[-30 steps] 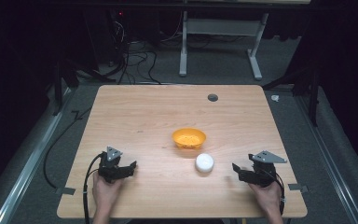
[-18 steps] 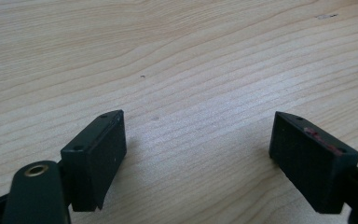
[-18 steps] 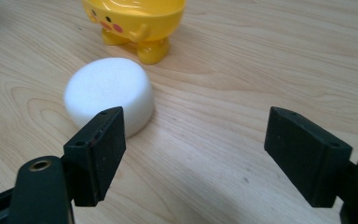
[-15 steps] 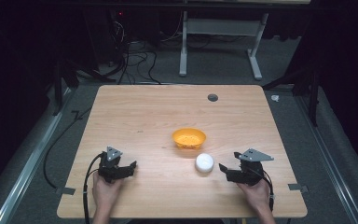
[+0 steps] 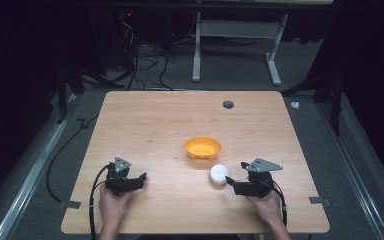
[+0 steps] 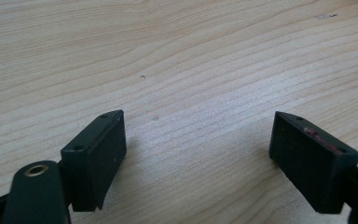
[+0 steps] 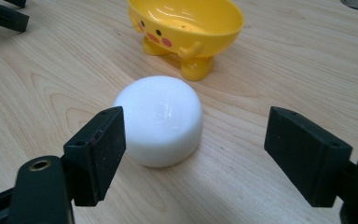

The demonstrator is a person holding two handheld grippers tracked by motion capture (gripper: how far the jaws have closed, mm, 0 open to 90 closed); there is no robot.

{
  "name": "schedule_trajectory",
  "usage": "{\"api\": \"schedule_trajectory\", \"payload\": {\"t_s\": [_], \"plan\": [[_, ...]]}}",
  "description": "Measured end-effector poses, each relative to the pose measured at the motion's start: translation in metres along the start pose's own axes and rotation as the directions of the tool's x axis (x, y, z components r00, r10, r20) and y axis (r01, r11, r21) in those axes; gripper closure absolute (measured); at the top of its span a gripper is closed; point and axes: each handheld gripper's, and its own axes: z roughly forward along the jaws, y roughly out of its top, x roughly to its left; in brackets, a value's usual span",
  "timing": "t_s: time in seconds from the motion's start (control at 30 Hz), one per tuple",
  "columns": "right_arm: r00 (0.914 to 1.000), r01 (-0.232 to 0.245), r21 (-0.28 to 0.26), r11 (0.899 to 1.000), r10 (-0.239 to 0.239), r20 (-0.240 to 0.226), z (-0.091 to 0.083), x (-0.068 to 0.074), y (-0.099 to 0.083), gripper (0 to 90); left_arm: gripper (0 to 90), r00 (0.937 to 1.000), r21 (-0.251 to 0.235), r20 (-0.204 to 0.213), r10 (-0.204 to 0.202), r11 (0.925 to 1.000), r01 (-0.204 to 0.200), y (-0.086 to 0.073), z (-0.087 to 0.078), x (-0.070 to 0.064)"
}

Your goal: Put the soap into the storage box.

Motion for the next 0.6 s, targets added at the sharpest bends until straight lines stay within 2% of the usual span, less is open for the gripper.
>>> {"api": "schedule_trajectory", "payload": {"t_s": [0.6], "plan": [[0.9978, 0.04, 0.032, 0.999, -0.038, -0.054, 0.02, 0.013, 0.011, 19.7, 19.3, 1.0, 0.0, 0.0, 0.0, 1.0, 0.0, 0.0, 0.0, 0.0]]}}
